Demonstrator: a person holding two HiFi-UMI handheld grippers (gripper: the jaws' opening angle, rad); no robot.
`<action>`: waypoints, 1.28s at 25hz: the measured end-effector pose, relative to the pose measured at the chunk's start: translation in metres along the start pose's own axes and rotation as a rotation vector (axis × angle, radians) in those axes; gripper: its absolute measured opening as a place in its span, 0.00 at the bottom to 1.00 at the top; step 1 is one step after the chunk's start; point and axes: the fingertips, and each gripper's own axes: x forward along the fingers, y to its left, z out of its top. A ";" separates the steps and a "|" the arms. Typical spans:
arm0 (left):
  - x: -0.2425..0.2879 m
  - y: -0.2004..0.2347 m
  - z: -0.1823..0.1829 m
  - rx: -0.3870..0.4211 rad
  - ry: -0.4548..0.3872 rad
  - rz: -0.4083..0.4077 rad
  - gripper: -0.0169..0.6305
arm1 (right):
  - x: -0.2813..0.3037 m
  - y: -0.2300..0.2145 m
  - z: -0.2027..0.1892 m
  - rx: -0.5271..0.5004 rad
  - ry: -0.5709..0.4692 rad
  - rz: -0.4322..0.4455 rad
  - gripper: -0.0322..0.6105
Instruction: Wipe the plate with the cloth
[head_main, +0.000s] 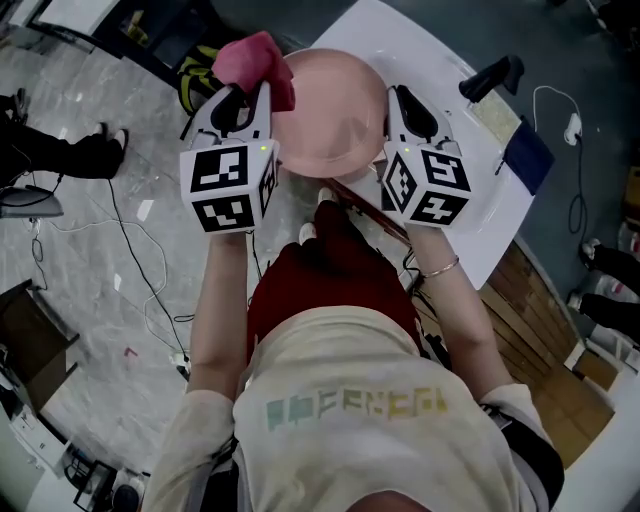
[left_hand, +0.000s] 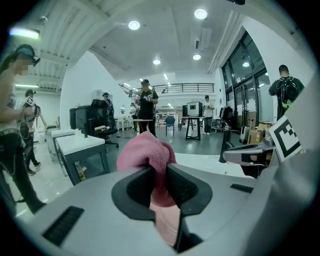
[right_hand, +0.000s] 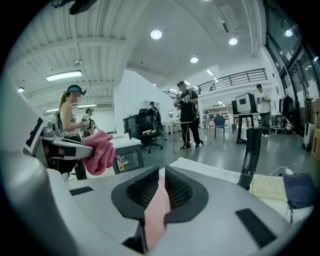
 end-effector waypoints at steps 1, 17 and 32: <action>-0.004 0.000 0.001 -0.003 -0.006 -0.001 0.13 | -0.005 0.004 0.003 -0.014 -0.015 0.008 0.14; -0.064 0.001 -0.003 -0.024 -0.053 0.008 0.13 | -0.066 0.046 0.020 -0.097 -0.100 0.067 0.11; -0.103 -0.005 -0.002 -0.036 -0.089 -0.003 0.13 | -0.105 0.062 0.025 -0.116 -0.134 0.083 0.11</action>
